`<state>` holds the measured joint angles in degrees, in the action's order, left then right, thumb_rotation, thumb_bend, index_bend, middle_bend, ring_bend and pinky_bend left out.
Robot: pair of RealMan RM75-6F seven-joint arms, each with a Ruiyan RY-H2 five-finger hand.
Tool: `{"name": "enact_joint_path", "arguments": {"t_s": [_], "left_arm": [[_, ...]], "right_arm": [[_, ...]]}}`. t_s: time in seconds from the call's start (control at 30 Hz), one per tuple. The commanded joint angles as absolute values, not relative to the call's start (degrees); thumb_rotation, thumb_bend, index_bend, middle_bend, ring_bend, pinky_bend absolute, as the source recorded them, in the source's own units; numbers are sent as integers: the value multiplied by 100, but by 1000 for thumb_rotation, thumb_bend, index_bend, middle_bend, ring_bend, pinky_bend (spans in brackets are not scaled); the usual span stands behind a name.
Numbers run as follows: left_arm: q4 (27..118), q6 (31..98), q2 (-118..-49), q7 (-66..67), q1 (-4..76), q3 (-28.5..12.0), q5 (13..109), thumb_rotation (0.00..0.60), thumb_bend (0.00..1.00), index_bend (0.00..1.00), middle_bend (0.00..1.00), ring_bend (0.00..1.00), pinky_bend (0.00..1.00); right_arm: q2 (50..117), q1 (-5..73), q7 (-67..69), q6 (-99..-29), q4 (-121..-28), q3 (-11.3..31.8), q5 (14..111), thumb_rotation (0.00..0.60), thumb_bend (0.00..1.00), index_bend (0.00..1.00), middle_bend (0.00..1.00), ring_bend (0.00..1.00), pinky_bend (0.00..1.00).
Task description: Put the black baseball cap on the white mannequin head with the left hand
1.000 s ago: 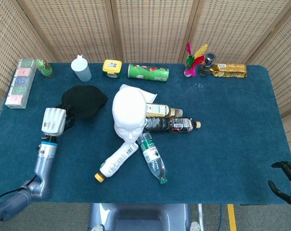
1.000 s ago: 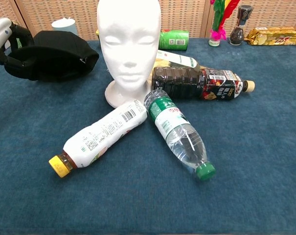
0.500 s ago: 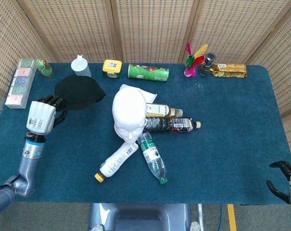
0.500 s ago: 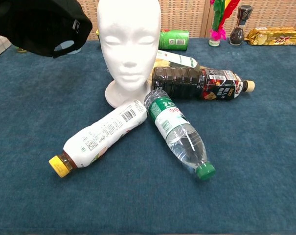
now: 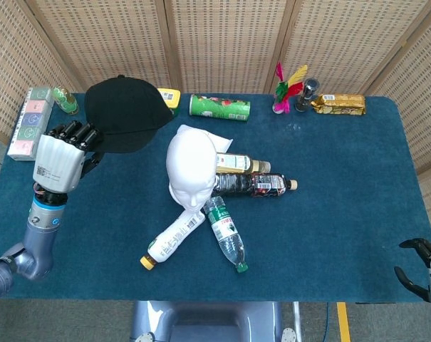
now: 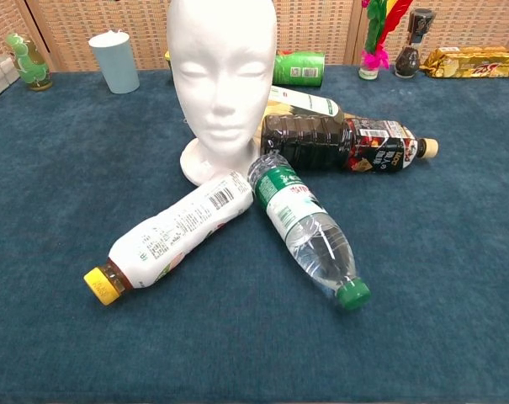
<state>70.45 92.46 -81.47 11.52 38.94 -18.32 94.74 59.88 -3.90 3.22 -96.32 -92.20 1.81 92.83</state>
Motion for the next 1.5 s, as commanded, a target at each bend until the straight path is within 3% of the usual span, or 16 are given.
{"name": "enact_joint_path", "arguments": {"t_s": [0.03, 0.33, 0.8, 1.5], "left_arm": [[7154, 9152, -8127, 1295, 4138, -1960, 9578, 600, 370, 848, 603, 562, 800], [6975, 8728, -8480, 1542, 4793, -2101, 9610, 600, 368, 848, 604, 561, 790], [6143, 8579, -9323, 1527, 5243, -1687, 9814, 600, 367, 848, 603, 561, 774], [6923, 9160, -8855, 2003, 4694, -834, 10598, 600, 363, 848, 603, 562, 763]], "right_arm": [[5994, -394, 322, -9614, -9207, 174, 9268, 600, 257, 394, 423, 462, 488], [5993, -422, 362, -9612, -9164, 186, 9194, 600, 257, 394, 422, 463, 489], [6000, -471, 389, -9600, -9122, 185, 9106, 600, 257, 394, 422, 464, 491], [6063, -438, 418, -9578, -9085, 186, 9183, 600, 258, 394, 422, 468, 491]]}}
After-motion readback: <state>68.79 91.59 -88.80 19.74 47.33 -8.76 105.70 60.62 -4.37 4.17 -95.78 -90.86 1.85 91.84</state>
